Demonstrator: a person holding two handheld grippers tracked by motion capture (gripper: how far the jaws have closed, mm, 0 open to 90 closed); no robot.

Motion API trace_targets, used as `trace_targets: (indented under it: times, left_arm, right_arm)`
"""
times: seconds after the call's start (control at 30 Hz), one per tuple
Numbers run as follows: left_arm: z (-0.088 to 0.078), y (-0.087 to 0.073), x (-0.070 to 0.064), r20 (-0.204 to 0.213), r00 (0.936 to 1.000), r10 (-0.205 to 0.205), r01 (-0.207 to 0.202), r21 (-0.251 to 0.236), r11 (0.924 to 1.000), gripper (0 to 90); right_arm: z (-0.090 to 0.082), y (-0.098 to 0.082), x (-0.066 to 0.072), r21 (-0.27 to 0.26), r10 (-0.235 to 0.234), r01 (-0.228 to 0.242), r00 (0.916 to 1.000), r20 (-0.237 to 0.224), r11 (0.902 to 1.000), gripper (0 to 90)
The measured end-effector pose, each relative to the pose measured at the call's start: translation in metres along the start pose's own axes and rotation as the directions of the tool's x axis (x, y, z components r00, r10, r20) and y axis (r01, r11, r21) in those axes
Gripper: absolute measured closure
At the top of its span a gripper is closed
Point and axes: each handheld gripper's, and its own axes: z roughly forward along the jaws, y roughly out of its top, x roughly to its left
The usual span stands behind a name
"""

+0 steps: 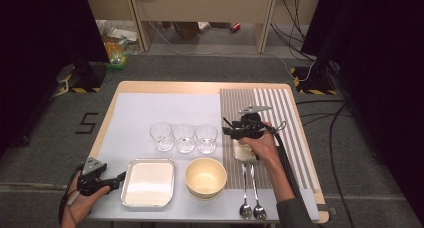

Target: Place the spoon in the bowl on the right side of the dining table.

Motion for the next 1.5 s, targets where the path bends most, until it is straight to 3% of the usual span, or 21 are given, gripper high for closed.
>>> trace_targets:
  times: [0.6, 0.87, 1.33, 1.5]
  left_arm:
    - [0.000, 0.000, 0.000, -0.002, 1.0000, 0.002, -0.002, 0.004, 1.0000, 18.3]
    - [0.000, 0.000, -0.001, -0.005, 0.9999, 0.009, -0.009, 0.010, 0.9999, 17.7]
    - [-0.001, 0.000, 0.000, -0.001, 1.0000, 0.005, -0.005, 0.009, 0.9999, 18.2]
    - [0.000, 0.000, 0.000, -0.001, 1.0000, 0.005, -0.005, 0.008, 1.0000, 18.0]
  right_arm:
    - [-0.020, -0.018, 0.017, 0.031, -0.057, 0.059, 0.9966, -0.059, 0.9978, 47.5]
    - [-0.031, -0.026, 0.025, 0.038, -0.100, 0.104, 0.9912, -0.087, 0.9939, 46.8]
    - [-0.051, -0.042, 0.027, 0.045, -0.147, 0.151, 0.9852, -0.089, 0.9875, 46.5]
    - [-0.058, -0.046, 0.025, 0.035, -0.143, 0.146, 0.9867, -0.078, 0.9887, 44.6]
